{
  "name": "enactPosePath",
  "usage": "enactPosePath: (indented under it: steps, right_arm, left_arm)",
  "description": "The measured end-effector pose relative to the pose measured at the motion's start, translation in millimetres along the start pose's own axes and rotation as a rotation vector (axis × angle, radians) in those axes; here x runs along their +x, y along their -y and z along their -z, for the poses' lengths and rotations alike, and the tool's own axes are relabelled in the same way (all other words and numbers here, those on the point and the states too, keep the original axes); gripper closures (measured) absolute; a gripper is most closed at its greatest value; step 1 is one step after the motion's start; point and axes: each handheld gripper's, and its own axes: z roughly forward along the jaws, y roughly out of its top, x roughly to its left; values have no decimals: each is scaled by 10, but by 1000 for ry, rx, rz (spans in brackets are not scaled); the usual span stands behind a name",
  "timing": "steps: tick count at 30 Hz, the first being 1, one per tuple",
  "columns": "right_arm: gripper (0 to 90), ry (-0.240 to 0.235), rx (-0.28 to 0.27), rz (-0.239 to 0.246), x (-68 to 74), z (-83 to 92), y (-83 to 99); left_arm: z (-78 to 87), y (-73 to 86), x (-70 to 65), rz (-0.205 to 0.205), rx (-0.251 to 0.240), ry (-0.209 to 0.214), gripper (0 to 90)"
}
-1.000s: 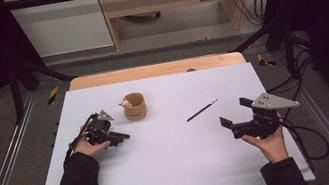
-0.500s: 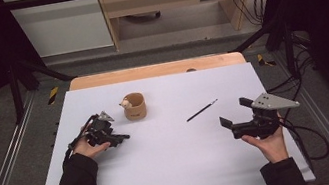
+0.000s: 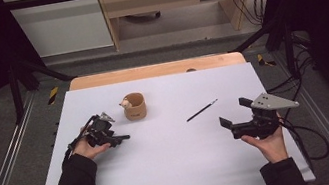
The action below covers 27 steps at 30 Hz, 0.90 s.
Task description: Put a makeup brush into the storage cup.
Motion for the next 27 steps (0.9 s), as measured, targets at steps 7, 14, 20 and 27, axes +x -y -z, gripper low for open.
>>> enactPosePath:
  steps: [7,14,20,27]
  right_arm:
    - [40,-1,2,-1,4,-2,-1]
    - [39,0,3,5,14,-7,-3]
    - [40,1,2,7,12,-4,-4]
    - [40,1,3,5,15,-8,-3]
  left_arm:
    - [19,-3,-21,-5,16,5,570]
    - [33,-12,-64,-31,33,3,661]
    - [40,-17,-93,-46,45,5,716]
    - [44,-22,-112,-48,54,3,758]
